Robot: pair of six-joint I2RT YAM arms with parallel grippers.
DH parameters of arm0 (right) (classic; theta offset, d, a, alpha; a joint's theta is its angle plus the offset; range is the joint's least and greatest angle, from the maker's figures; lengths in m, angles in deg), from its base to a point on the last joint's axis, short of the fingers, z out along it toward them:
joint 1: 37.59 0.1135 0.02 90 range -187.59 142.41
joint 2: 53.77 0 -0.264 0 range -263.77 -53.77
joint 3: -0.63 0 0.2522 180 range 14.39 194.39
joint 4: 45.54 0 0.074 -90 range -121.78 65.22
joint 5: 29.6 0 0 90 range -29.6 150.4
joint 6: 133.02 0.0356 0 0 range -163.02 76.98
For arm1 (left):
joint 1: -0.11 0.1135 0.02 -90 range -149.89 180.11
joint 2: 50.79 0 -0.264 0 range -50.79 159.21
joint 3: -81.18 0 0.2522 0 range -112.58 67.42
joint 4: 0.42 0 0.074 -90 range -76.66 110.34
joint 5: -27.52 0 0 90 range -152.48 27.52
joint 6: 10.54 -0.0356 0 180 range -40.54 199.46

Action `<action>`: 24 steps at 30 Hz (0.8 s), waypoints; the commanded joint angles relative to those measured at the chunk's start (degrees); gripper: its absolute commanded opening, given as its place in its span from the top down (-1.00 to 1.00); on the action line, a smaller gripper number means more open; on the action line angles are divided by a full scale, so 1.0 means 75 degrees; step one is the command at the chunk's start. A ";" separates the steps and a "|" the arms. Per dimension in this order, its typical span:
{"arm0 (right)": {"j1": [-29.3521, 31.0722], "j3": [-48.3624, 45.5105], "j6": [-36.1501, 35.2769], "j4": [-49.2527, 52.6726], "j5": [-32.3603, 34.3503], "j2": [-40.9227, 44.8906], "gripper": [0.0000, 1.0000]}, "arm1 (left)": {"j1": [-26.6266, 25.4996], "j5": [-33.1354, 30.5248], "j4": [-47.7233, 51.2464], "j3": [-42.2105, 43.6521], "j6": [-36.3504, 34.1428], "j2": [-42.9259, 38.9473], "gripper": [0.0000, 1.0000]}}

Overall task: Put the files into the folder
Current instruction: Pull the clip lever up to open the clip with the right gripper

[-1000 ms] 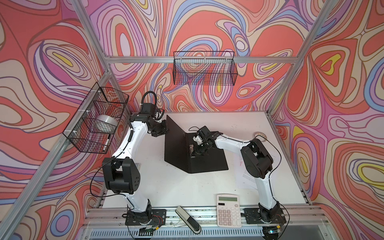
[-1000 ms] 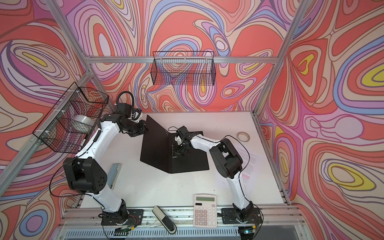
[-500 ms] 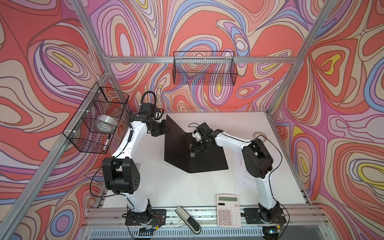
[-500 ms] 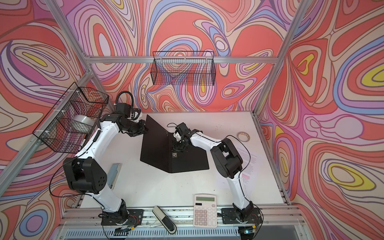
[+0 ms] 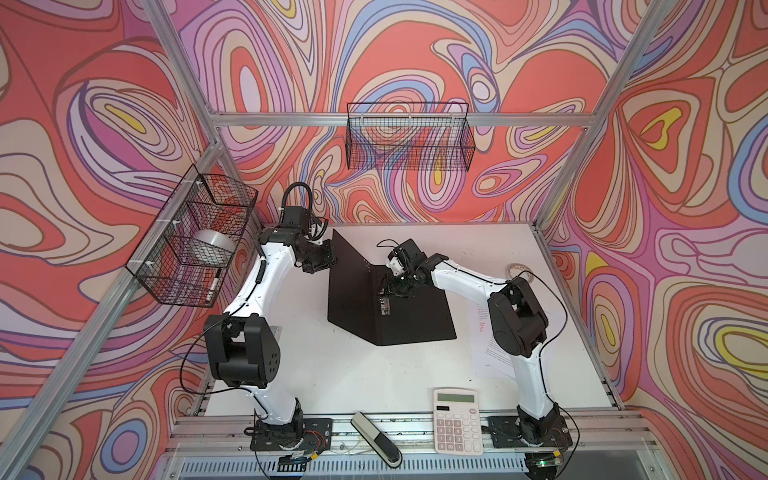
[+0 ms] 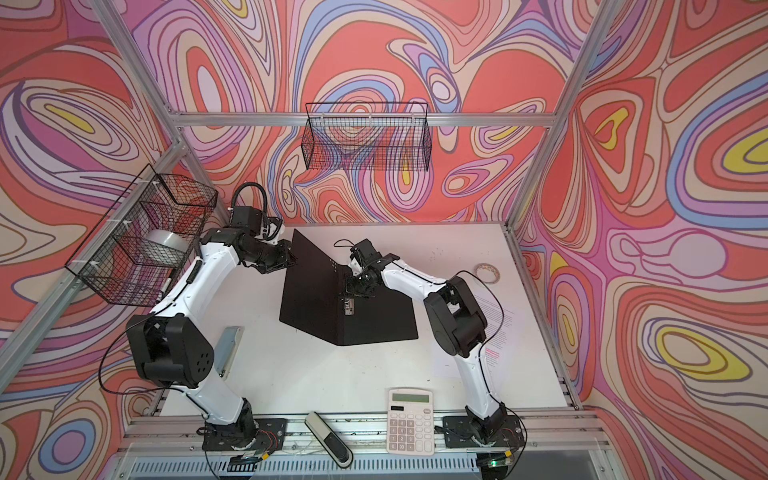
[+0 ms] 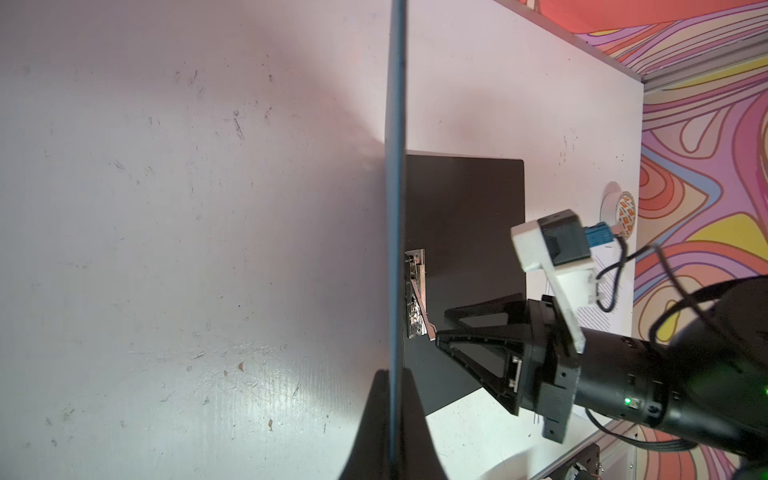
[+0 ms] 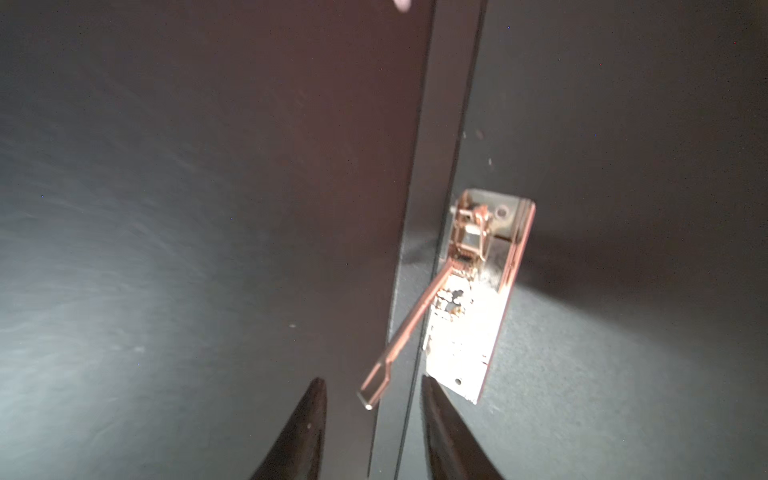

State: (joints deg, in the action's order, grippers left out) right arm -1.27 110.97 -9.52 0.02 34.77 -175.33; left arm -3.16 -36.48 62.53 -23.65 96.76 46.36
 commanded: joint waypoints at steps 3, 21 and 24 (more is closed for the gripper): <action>-0.0055 0.0269 -0.0189 0.0048 0.0761 0.0829 0.19 | 0.0119 -0.0325 -0.0286 0.0126 -0.0366 -0.0214 1.00; -0.0058 -0.2889 0.0169 -0.0177 0.1871 0.2555 0.21 | 0.0436 -0.0983 -0.0593 0.0704 -0.0766 0.0160 0.56; -0.0061 -0.3390 0.0311 -0.0549 0.1788 0.2850 0.22 | 0.0436 -0.1076 -0.0629 0.0705 -0.0816 0.0225 0.45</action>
State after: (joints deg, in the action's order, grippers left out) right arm -1.36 87.38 -8.83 -0.77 46.92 -158.17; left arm -0.16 -43.25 58.73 -19.14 92.08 47.12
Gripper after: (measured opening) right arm 0.390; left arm 0.253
